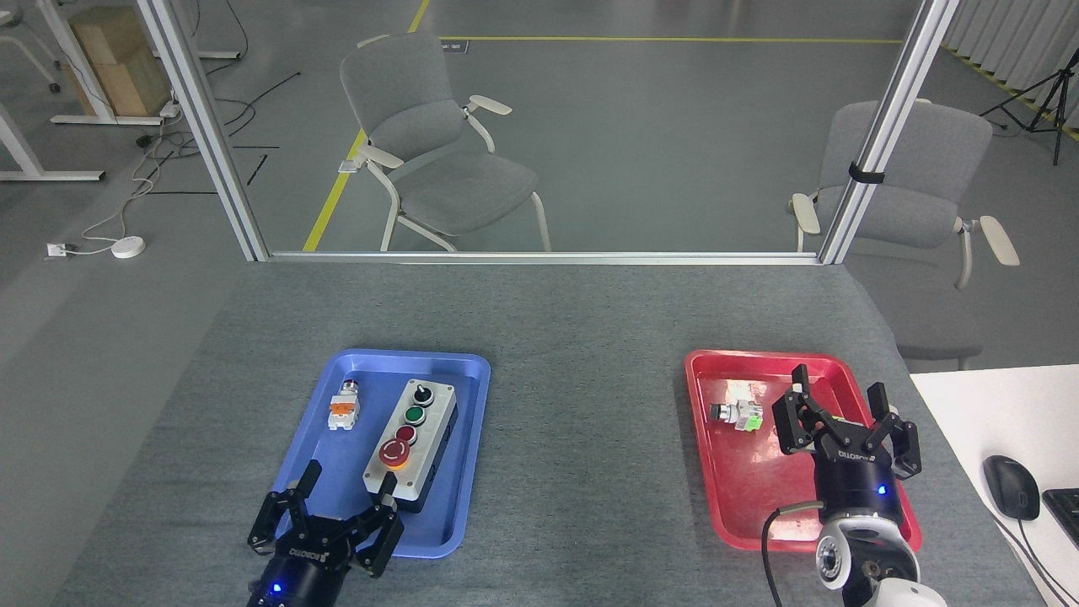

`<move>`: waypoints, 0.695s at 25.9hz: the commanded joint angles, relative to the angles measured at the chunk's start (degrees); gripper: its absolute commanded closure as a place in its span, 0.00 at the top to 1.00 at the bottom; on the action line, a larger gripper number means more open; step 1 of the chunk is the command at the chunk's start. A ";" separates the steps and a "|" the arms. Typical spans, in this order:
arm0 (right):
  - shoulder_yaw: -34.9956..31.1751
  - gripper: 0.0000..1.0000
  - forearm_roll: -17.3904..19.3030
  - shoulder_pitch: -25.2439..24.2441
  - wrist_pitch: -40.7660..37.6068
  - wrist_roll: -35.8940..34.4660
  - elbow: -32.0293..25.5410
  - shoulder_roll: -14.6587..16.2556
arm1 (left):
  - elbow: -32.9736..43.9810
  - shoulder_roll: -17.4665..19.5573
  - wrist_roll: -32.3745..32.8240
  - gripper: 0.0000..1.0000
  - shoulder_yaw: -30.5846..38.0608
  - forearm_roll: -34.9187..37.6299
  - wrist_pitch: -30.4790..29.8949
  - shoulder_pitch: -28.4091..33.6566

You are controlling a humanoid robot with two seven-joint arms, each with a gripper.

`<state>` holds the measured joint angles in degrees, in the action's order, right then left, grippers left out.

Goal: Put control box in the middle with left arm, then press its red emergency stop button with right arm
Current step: 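Move the left gripper down onto the grey control box in the blue tray, then close the left gripper around the grey control box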

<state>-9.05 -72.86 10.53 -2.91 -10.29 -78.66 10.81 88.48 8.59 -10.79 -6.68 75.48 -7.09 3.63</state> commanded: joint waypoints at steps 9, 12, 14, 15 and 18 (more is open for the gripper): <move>0.00 0.99 0.00 0.02 0.01 0.00 0.09 -0.08 | -16.15 -4.72 0.33 0.99 -5.89 7.75 5.33 -8.38; 0.00 0.99 0.00 0.02 0.01 0.00 0.09 -0.08 | -18.52 -4.20 0.16 0.99 -5.80 7.66 5.86 -9.52; -0.09 0.99 0.09 0.11 0.01 0.00 0.09 0.00 | -18.61 -4.11 0.16 0.99 -5.54 7.58 6.04 -9.69; -0.09 0.99 0.09 0.02 0.01 0.00 0.09 0.00 | -18.61 -4.11 0.16 0.99 -5.45 7.58 6.47 -9.78; -0.09 0.99 0.09 0.02 0.01 0.00 0.09 -0.08 | -18.61 -3.84 0.16 0.99 -5.45 7.40 7.53 -10.22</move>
<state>-9.13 -72.79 10.57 -2.92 -10.28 -78.58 10.75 70.15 4.51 -10.60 -12.23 83.02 -0.37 -6.20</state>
